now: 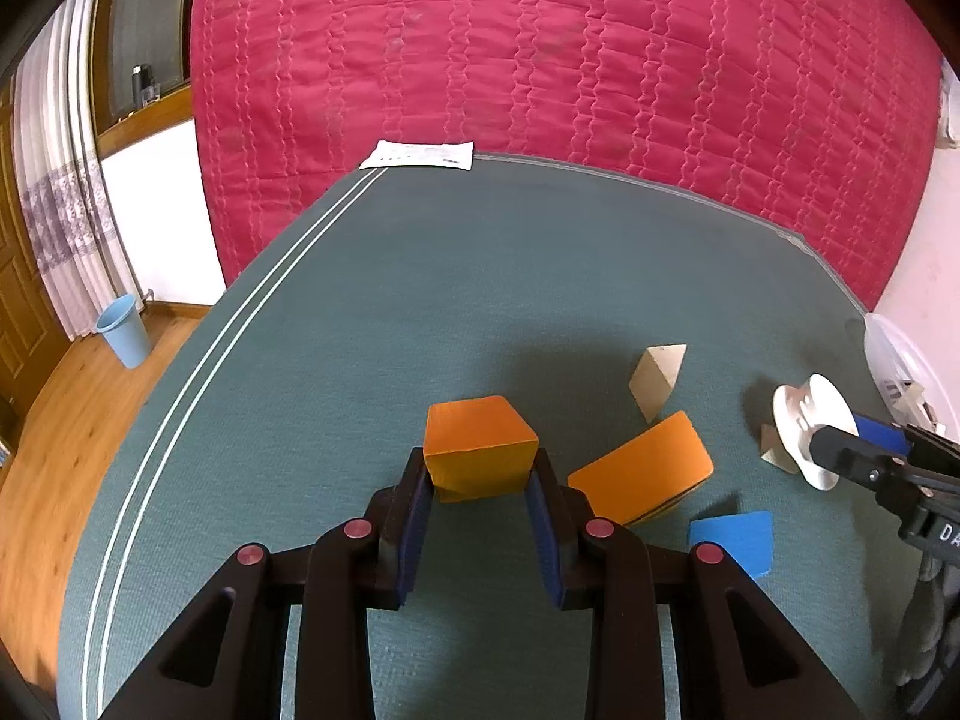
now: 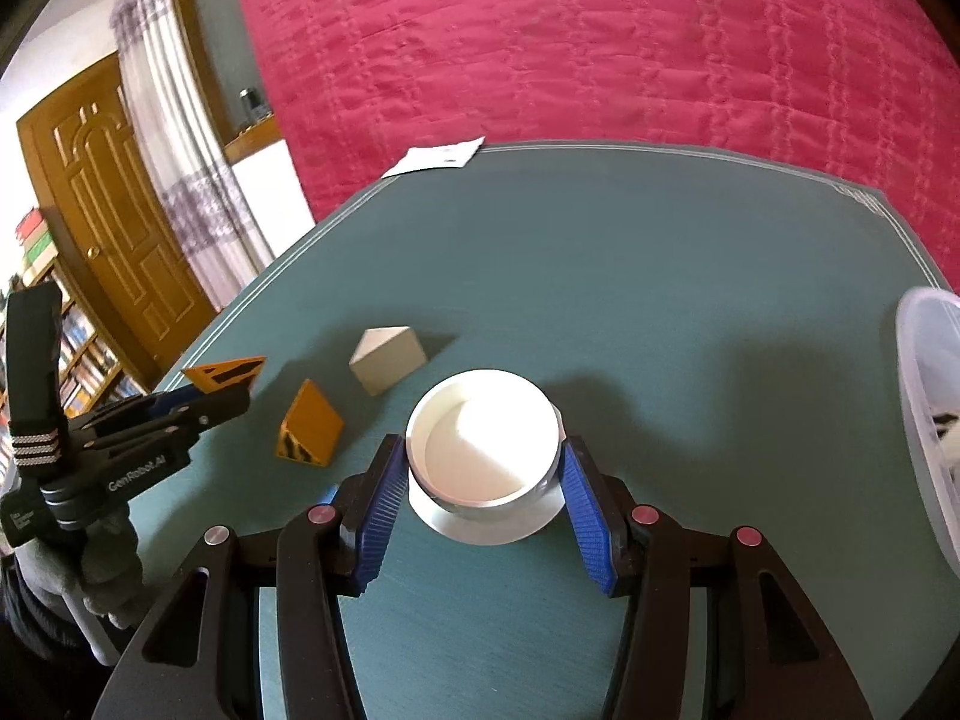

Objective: Organize rigid objects
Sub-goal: 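Carry the cup into the bowl and open the right gripper while the left carries the orange cube, then lower the orange cube into the bowl and open the left gripper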

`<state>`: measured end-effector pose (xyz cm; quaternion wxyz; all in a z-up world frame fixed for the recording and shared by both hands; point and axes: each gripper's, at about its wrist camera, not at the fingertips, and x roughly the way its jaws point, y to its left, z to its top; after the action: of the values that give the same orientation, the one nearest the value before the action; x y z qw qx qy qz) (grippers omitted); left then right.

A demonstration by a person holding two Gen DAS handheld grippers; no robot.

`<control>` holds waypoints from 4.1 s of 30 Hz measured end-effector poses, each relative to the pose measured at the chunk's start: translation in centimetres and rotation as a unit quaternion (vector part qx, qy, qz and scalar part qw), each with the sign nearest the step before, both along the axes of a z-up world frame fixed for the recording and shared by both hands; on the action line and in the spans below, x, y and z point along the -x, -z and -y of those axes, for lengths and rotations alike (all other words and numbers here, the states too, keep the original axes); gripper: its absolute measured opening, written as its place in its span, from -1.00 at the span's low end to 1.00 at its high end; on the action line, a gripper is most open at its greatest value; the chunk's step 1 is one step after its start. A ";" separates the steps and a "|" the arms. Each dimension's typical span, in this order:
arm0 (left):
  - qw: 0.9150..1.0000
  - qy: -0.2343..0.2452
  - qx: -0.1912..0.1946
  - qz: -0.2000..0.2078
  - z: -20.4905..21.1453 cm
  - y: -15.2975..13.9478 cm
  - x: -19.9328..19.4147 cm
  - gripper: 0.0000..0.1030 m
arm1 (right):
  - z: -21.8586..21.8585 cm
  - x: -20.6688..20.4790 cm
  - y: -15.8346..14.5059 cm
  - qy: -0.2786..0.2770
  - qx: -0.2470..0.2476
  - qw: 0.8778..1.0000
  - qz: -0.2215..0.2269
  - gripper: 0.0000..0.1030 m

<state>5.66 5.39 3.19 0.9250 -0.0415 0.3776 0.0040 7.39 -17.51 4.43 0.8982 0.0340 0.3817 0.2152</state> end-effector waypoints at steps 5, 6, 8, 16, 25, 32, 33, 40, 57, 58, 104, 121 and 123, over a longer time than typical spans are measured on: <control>1.000 0.011 -0.001 0.007 0.7 -0.5 0.3 -0.36 | 1.3 -0.1 -0.3 0.018 -0.012 1.000 0.003 0.03; 1.000 0.014 -0.001 0.008 0.9 -0.5 0.4 -0.36 | 1.5 0.0 -0.3 0.020 -0.013 1.000 0.004 0.03; 1.000 0.020 -0.002 0.010 1.3 -0.7 0.5 -0.36 | 1.8 0.1 -0.5 0.025 -0.016 1.000 0.005 0.03; 0.999 0.037 -0.005 0.019 2.4 -1.4 1.0 -0.36 | 3.6 0.8 -1.0 0.049 -0.023 0.998 0.011 0.03; 0.998 0.057 -0.009 0.029 4.0 -2.4 1.6 -0.36 | 7.2 1.6 -1.6 0.096 -0.026 0.995 0.020 0.03; 0.996 0.077 -0.017 0.034 6.0 -2.9 1.8 -0.36 | 11.2 2.1 -2.2 0.143 -0.033 0.989 0.030 0.03; 0.996 0.078 -0.017 0.034 6.2 -2.9 1.8 -0.36 | 11.7 2.2 -2.3 0.148 -0.033 0.988 0.032 0.03; 0.994 0.094 -0.023 0.040 7.9 -3.5 1.9 -0.36 | 16.6 2.6 -3.0 0.210 -0.046 0.976 0.044 0.03; 0.989 0.139 -0.031 0.040 12.4 -4.1 1.8 -0.36 | 26.2 0.9 -3.9 0.334 -0.060 0.939 0.052 0.03; 0.989 0.141 -0.031 0.041 12.7 -4.1 1.8 -0.36 | 26.5 0.6 -3.9 0.339 -0.060 0.938 0.051 0.03; 0.928 0.372 -0.026 -0.015 36.1 -3.5 -3.7 -0.36 | 31.3 0.7 -1.4 0.441 -0.074 0.893 0.053 0.17; 0.942 0.333 -0.037 -0.013 37.2 -1.1 -9.7 -0.06 | 31.1 0.6 -1.3 0.445 -0.070 0.891 0.054 0.17; 0.942 0.334 -0.035 -0.004 37.0 -1.5 -9.3 0.10 | 31.0 0.6 -1.3 0.444 -0.068 0.892 0.055 0.17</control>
<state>15.01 -31.61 4.68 0.8725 0.1195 0.3734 -0.2916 6.77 -48.49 5.72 0.9152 0.2488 0.2611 -0.1797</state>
